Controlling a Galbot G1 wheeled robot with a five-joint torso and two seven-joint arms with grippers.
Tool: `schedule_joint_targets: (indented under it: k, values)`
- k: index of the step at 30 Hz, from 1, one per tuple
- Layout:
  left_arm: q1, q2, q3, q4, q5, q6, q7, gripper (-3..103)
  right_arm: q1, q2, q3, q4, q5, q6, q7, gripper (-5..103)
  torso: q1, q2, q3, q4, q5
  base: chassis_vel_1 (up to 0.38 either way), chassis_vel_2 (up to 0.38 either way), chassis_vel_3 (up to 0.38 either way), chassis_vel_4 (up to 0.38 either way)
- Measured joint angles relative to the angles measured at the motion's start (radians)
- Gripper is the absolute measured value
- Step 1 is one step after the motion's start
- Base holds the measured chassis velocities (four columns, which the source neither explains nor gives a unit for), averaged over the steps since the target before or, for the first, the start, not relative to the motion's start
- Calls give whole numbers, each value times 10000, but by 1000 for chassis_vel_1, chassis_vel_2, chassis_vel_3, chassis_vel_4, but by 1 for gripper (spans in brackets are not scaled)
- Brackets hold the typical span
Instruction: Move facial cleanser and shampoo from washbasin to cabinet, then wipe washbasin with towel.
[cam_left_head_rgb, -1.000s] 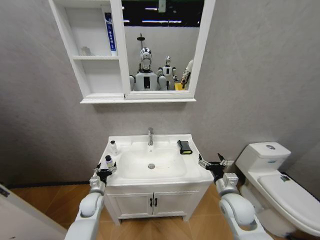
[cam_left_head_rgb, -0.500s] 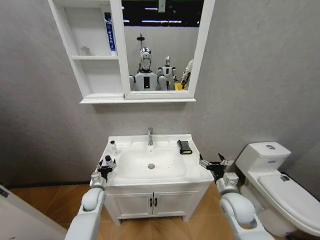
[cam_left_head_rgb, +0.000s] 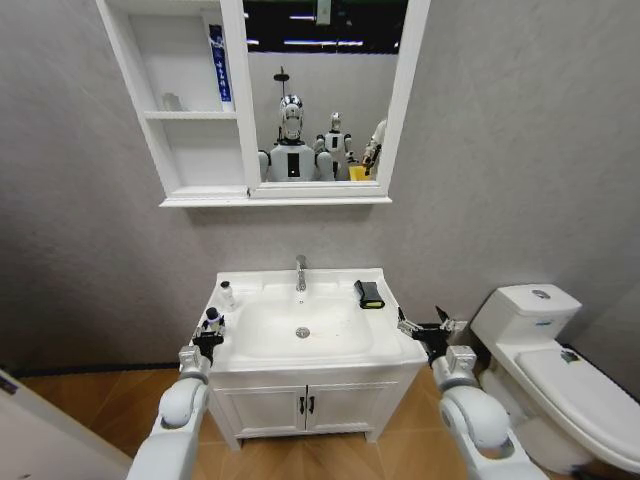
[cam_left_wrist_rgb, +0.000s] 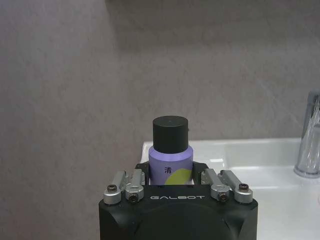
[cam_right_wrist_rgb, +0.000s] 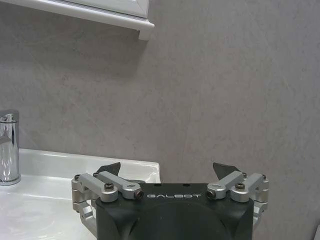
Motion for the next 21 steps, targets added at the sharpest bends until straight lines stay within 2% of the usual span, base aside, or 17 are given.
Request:
schedule_joint_targets:
  k: [2, 3, 4, 5, 6, 7, 8, 9, 10, 11, 13, 14, 15, 16, 18, 19, 21]
  values:
    - [-3, 745, 10, -953, -850, 780, -741, 43, 25, -13, -54, 36, -7, -44, 1, 100, -1, 0, 0, 3, -6, 0, 0, 0, 0]
    - [-3, 745, 10, -953, -850, 780, -741, 43, 25, -13, -54, 36, -7, -44, 1, 100, -1, 0, 0, 3, -6, 0, 0, 0, 0]
    - [-134, 1206, 3, -1420, -1469, 1371, -1250, 43, 35, -31, -74, 37, -9, -57, 2, 100, -1, 0, 0, 2, -2, 0, 0, 0, 0]
    - [-134, 1206, 3, -1420, -1469, 1371, -1250, 43, 35, -31, -74, 37, -9, -57, 2, 100, -1, 0, 0, 2, -2, 0, 0, 0, 0]
    - [-240, 1515, -14, -1698, -1906, 1810, -1545, 43, 54, -51, -85, 38, -9, -64, 2, 100, -1, 1, 0, -2, 0, 0, 0, 0, 0]
    - [-494, 2159, -101, -2243, -2840, 2641, -2157, 43, 105, -100, -143, 25, 0, -81, 5, 100, -1, 0, 0, -3, -4, 0, 0, 0, 0]
    - [-494, 2159, -101, -2243, -2840, 2641, -2157, 43, 105, -100, -143, 25, 0, -81, 5, 100, -1, 0, 0, -3, -4, 0, 0, 0, 0]
    - [-751, 2655, -183, -2563, -3547, 3156, -2539, 43, 131, -134, -169, 6, 6, -89, 5, 100, -1, 0, 0, 8, -6, 0, 0, 0, 0]
    - [-1052, 3159, -221, -2766, -4247, 3507, -2793, 43, 134, -151, -181, 3, 8, -91, 4, 100, 0, 0, 0, 3, 0, 0, 0, 0, 0]
    - [-1052, 3159, -221, -2766, -4247, 3507, -2793, 43, 134, -151, -181, 3, 8, -91, 4, 100, 0, 0, 0, 3, 0, 0, 0, 0, 0]
    - [-2302, 4631, -112, -2882, -5974, 4120, -3306, 43, 112, -160, -203, -7, 8, -93, -9, 100, 0, 0, 0, -2, -3, 0, 0, 0, 0]
    - [-2302, 4631, -112, -2882, -5974, 4120, -3306, 43, 112, -160, -203, -7, 8, -93, -9, 100, 0, 0, 0, -2, -3, 0, 0, 0, 0]
    - [-2955, 5135, 24, -2701, -6426, 4241, -3349, 43, 118, -152, -242, -21, -6, -93, -11, 100, -1, 0, 0, -2, -1, 0, 0, 0, 0]
    - [-2955, 5135, 24, -2701, -6426, 4241, -3349, 43, 118, -152, -242, -21, -6, -93, -11, 100, -1, 0, 0, -2, -1, 0, 0, 0, 0]
    - [-4487, 5825, 582, -2085, -7200, 4383, -3468, 43, 171, -176, -305, -28, -14, -119, -14, 100, 0, 0, 1, 2, -7, 0, 0, 0, 0]
    - [-4487, 5825, 582, -2085, -7200, 4383, -3468, 43, 171, -176, -305, -28, -14, -119, -14, 100, 0, 0, 1, 2, -7, 0, 0, 0, 0]
    - [-6035, 6203, 1403, -1387, -7817, 4424, -3538, 43, 234, -252, -294, -81, 8, -148, -13, 100, 0, 0, 1, 0, -2, 0, 0, 0, 0]
